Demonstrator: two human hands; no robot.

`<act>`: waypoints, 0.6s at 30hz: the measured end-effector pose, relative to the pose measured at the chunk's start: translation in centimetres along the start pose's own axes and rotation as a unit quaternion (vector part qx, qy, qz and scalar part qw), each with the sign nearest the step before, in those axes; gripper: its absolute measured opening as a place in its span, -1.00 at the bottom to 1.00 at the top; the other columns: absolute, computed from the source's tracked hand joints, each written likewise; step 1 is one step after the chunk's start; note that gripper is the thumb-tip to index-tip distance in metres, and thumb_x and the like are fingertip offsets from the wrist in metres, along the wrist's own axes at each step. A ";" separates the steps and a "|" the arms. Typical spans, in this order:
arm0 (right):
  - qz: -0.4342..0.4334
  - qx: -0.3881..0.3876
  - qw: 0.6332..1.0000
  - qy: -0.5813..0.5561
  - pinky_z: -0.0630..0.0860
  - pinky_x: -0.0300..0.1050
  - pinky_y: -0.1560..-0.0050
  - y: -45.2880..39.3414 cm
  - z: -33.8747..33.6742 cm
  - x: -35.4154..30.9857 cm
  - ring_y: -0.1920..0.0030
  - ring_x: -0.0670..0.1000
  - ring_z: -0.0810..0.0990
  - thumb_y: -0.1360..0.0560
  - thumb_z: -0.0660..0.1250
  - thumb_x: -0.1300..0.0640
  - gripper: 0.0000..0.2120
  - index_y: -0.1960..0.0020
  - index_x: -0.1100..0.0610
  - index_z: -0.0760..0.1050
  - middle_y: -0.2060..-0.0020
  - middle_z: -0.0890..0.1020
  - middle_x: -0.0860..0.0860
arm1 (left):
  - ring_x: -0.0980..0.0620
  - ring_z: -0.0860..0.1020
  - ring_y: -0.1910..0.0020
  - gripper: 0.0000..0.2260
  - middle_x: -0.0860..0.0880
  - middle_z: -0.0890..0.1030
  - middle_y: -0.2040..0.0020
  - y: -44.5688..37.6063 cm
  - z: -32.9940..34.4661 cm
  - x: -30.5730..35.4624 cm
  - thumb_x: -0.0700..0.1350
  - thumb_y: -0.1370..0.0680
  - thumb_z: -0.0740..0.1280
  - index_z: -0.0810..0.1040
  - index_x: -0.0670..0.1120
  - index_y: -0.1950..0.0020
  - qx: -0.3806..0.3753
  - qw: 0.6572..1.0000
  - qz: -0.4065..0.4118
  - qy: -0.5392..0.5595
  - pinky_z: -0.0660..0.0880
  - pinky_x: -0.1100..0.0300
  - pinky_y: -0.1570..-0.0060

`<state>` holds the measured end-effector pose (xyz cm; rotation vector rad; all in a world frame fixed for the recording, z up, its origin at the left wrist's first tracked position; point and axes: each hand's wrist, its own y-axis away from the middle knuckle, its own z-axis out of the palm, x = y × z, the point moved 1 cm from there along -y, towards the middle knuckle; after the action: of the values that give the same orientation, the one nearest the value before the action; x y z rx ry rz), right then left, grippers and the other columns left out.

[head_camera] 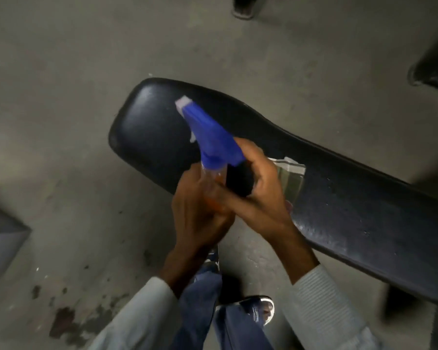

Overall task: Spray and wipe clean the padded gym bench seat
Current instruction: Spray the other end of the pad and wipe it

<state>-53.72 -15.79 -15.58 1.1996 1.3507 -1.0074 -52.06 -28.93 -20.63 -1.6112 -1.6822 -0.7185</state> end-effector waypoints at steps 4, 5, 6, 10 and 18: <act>-0.025 0.063 0.995 0.072 0.55 0.04 -0.44 0.9 -1.2 4.8 -0.39 -0.12 0.59 -0.47 0.36 0.10 -0.63 -0.26 -0.09 0.62 -0.29 0.66 -0.08 | 0.22 0.55 0.01 -0.73 0.10 0.55 -0.05 -3.8 -0.6 -0.2 -0.10 -0.52 0.44 0.59 -0.13 -0.20 0.048 0.999 -0.003 -0.003 0.50 0.36 -0.08; -0.020 0.081 0.989 0.119 0.54 0.01 -0.46 1.2 -1.0 6.1 -0.39 -0.18 0.57 -0.46 0.30 0.12 -0.61 -0.26 -0.08 0.61 -0.29 0.66 -0.10 | 0.29 0.51 0.03 -0.73 0.12 0.52 -0.05 -4.4 -0.7 -0.1 -0.13 -0.53 0.44 0.59 -0.14 -0.22 0.051 0.999 0.009 0.000 0.46 0.41 -0.05; -0.012 0.089 0.983 0.160 0.51 0.03 -0.50 1.5 -0.9 7.6 -0.41 -0.17 0.55 -0.48 0.25 0.13 -0.58 -0.30 -0.05 0.61 -0.32 0.64 -0.09 | 0.31 0.50 0.03 -0.71 0.13 0.51 -0.05 -4.8 -0.5 -0.1 -0.12 -0.53 0.43 0.58 -0.13 -0.23 0.048 0.999 0.017 0.004 0.45 0.42 -0.04; 0.028 0.092 0.927 0.363 0.27 0.21 -0.68 2.4 -1.3 12.1 -0.65 0.05 0.34 -0.63 0.13 0.08 -0.50 -0.55 0.08 0.47 -0.58 0.47 0.05 | 0.29 0.56 0.05 -0.69 0.09 0.56 -0.02 -5.4 1.3 -0.5 -0.24 -0.53 0.48 0.54 -0.15 -0.25 0.037 0.997 0.018 0.058 0.46 0.46 -0.03; 0.080 0.107 0.863 0.488 0.06 0.25 -0.74 2.2 -2.7 14.5 -0.73 0.15 0.13 -0.74 0.19 0.03 -0.43 -0.71 0.12 0.16 -0.70 0.25 0.13 | 0.07 0.63 -0.04 -0.63 -0.10 0.65 -0.14 -4.9 2.2 -1.3 -0.11 -0.60 0.44 0.53 -0.21 -0.37 0.043 0.998 0.000 0.040 0.64 0.00 -0.16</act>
<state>-51.65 -10.89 -29.50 2.1105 1.8661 -0.3936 -57.17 -28.40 -22.65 -1.5030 -1.6341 -0.6933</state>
